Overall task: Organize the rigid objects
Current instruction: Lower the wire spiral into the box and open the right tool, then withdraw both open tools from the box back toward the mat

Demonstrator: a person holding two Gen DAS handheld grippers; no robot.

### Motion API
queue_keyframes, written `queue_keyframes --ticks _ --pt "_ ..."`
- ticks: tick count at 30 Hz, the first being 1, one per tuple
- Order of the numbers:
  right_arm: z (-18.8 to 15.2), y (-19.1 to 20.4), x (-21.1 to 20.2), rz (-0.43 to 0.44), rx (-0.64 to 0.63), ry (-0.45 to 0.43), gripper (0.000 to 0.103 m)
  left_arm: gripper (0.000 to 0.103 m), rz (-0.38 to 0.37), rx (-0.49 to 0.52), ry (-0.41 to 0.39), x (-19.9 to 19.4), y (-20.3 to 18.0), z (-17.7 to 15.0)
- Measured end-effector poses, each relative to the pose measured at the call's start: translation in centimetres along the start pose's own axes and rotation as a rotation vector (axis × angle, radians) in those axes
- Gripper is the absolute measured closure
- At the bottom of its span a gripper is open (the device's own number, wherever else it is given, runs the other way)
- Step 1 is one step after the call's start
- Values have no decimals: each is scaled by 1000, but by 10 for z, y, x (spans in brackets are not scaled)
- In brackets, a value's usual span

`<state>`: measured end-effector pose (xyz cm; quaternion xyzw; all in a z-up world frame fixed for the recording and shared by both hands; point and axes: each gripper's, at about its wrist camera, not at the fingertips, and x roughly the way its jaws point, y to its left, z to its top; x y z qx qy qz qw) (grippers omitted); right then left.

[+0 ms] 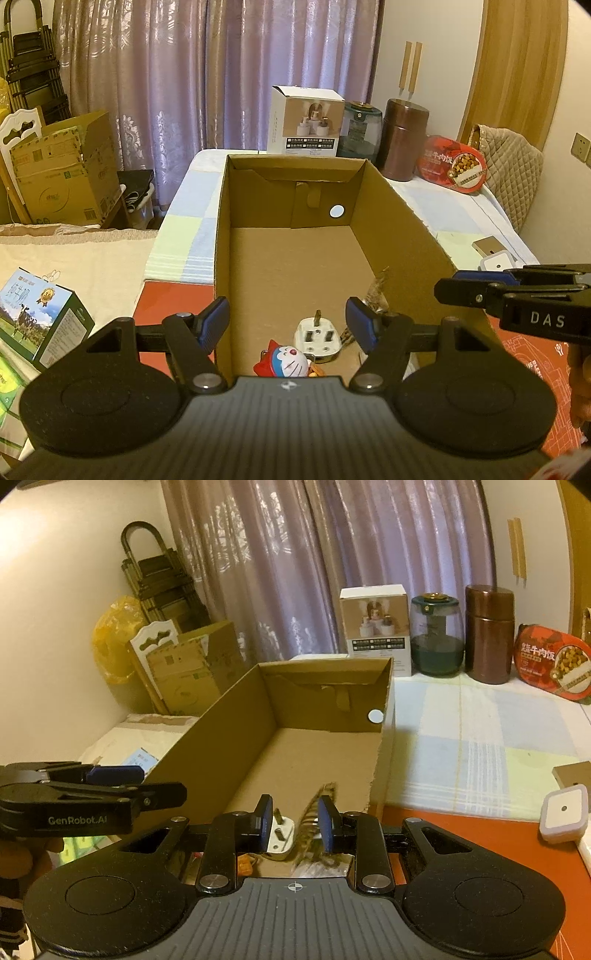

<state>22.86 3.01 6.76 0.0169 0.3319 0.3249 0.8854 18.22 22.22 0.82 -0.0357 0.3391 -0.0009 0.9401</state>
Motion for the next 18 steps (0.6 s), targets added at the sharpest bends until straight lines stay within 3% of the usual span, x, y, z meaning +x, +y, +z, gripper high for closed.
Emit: queue_keyframes --ticks 18 --pt "1 -17 -27 -49 44 -78 79 38 -28 14 -6 -10 -27 -1"
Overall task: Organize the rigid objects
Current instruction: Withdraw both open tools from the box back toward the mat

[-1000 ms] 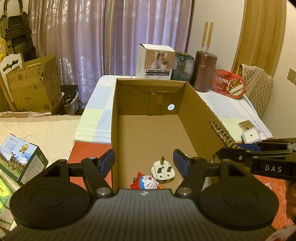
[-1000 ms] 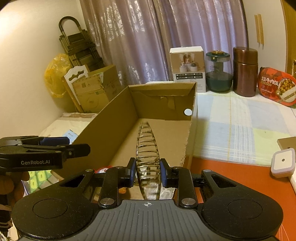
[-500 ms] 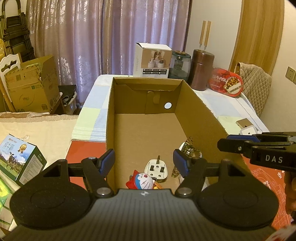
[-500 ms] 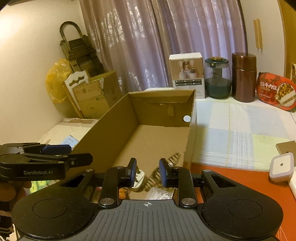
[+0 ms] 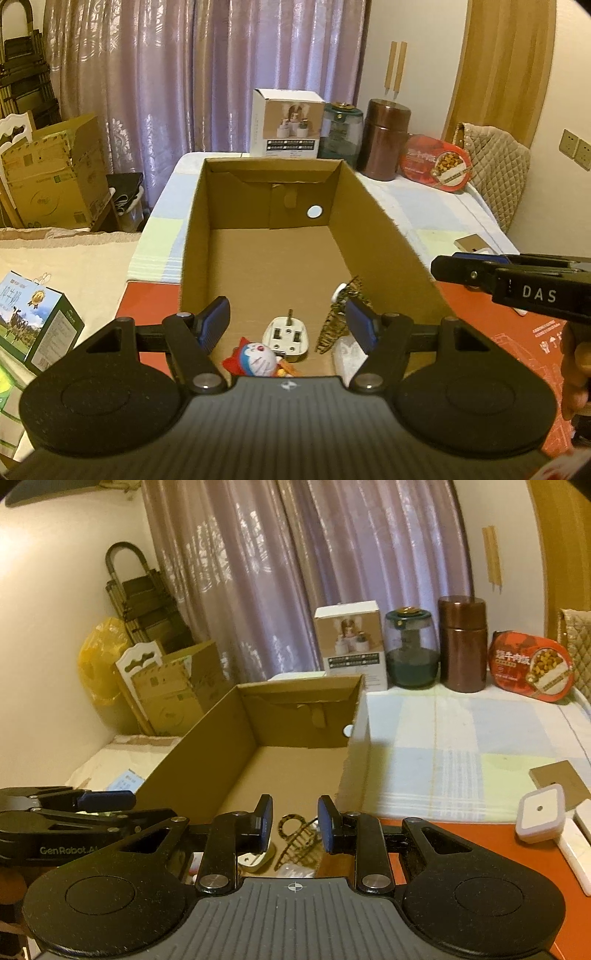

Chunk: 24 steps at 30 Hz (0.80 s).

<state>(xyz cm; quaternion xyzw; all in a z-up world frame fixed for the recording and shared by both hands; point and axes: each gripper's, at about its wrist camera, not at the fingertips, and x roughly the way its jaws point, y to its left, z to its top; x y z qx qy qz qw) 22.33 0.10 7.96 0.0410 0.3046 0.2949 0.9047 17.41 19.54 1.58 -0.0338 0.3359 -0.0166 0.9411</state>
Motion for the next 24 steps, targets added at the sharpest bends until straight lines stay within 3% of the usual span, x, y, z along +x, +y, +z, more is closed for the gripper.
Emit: queue_keyframes --ticks 10,16,19,21,24 --pt "0 -14 -45 -57 0 -120 79 38 -38 10 -18 -19 -33 5" --pt "4 -33 -82 -45 110 -174 77 38 -65 26 -39 -31 -63 12" --pt "13 -47 -108 -60 125 -204 62 37 -85 38 -56 -37 -79 16" --pt "18 -59 -129 -90 116 -235 44 36 -102 51 -68 -40 -94 18" --pt "20 -84 -158 -158 109 -261 38 31 -124 63 -81 -42 -114 21"
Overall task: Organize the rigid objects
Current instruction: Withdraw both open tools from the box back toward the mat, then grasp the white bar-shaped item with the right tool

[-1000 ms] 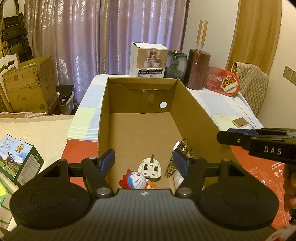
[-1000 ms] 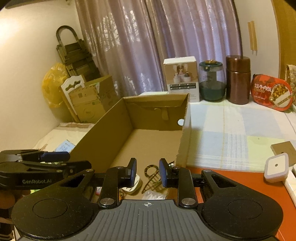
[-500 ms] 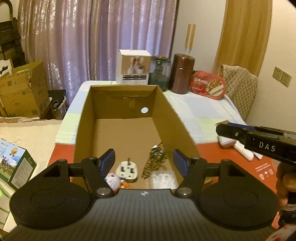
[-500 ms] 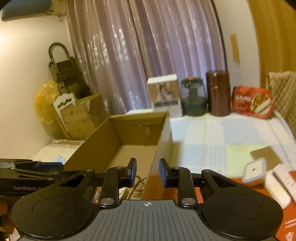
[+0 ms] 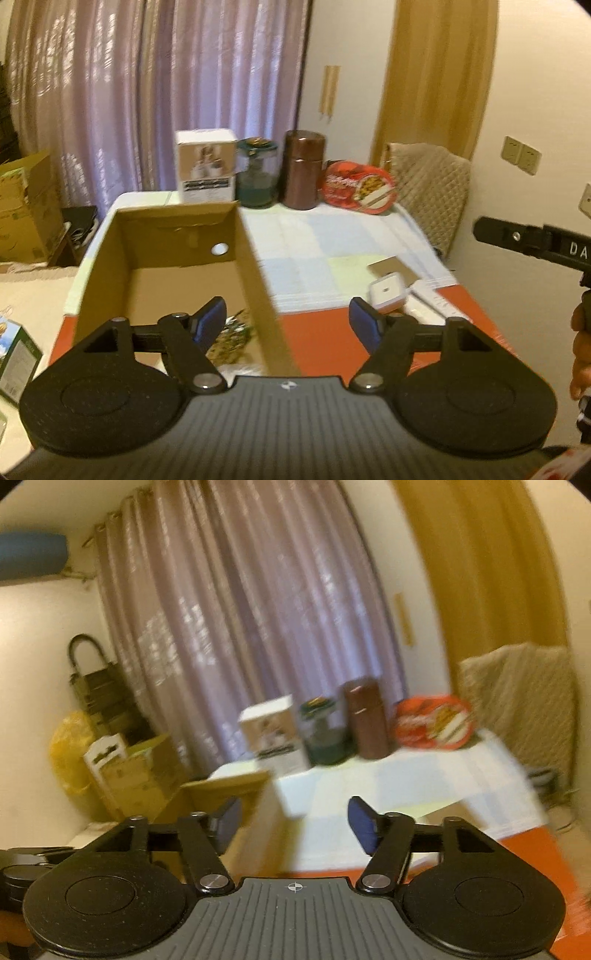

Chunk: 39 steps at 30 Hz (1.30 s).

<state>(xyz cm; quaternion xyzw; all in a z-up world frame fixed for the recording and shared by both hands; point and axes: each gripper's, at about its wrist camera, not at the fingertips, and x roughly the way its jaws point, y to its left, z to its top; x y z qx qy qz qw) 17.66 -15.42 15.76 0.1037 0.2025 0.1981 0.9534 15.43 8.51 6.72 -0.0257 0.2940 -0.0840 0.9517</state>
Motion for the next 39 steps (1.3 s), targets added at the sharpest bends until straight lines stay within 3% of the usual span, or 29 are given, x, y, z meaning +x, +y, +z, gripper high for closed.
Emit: queue_keyframes --ticks 9,16,28,32,39 --pt "-22 -100 -36 -211 -16 68 36 20 -60 43 4 27 -69 -4" --pt "-59 -158 -32 -265 -10 152 36 18 -98 79 61 74 -110 -18" --pt "-89 -199 39 -198 -93 252 37 18 -101 119 157 175 -129 -44" --pt "-88 -201 67 -145 -100 259 52 18 -93 108 164 198 -126 -47" --pt "-102 -183 121 -68 -227 315 57 18 -76 123 170 228 -121 -47"
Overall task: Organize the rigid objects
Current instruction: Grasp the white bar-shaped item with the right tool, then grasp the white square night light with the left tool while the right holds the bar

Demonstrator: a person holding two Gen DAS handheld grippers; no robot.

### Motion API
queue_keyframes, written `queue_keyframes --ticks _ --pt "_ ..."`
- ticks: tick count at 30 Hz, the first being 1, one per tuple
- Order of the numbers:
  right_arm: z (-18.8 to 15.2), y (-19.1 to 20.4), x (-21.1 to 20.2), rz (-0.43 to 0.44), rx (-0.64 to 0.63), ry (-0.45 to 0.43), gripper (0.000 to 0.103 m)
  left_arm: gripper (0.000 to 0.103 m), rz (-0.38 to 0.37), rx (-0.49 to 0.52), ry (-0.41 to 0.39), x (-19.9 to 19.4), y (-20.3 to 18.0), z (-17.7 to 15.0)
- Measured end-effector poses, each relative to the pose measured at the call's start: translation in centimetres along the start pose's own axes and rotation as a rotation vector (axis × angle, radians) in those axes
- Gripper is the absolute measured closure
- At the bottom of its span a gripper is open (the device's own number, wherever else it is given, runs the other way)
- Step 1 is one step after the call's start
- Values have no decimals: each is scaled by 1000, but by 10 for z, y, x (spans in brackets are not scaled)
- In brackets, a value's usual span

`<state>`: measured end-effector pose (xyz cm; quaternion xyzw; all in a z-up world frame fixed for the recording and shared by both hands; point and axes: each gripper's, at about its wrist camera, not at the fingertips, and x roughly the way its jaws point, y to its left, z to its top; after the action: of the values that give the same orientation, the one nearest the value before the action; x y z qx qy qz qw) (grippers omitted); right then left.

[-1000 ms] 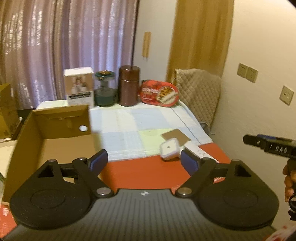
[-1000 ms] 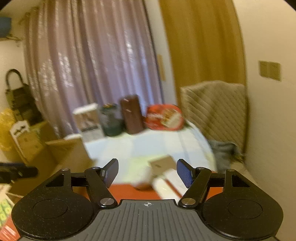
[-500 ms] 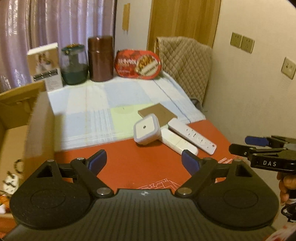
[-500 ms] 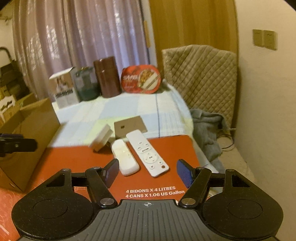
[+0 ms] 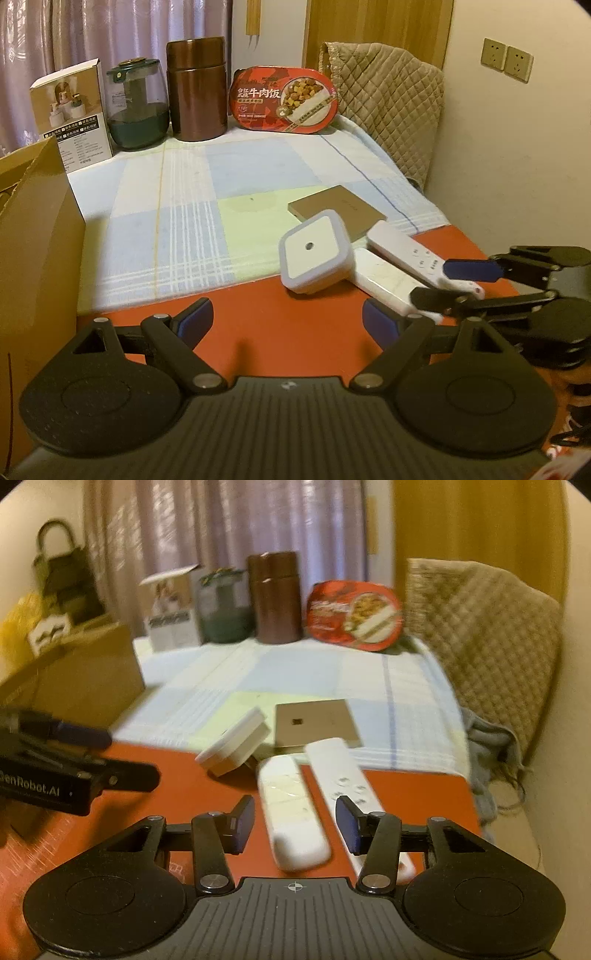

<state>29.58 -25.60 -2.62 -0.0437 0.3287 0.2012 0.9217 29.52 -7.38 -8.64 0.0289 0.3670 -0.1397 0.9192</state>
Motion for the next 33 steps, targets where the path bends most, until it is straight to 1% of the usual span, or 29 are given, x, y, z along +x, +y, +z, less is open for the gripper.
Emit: queue_keyframes --ticks 4,8,10,13,15,18,21,24,28,33 --pt "0 6 29 -21 -57 29 57 18 4 -6 1 10 5 0" --pt "-2 13 45 -43 -124 48 58 18 3 -14 8 19 11 -3" --pt "-3 14 50 -45 -134 52 59 18 2 -22 11 22 13 -4" --pt "-3 14 52 -40 -131 47 64 18 5 -26 12 23 16 -5" --pt "-3 13 52 -38 -127 49 65 18 6 -33 11 23 17 -6" --pt "-2 14 50 -38 -105 56 66 18 4 -42 6 22 18 -6" --pt "-5 14 42 -23 -39 59 66 18 0 -46 4 22 19 -6" --pt "-7 13 29 -20 14 30 66 18 -8 -53 7 23 18 -7" --pt "-7 13 14 -49 31 -20 66 18 -26 -61 2 26 17 -5" --pt "-1 5 2 -89 65 -80 66 18 -66 -102 -20 38 14 2"
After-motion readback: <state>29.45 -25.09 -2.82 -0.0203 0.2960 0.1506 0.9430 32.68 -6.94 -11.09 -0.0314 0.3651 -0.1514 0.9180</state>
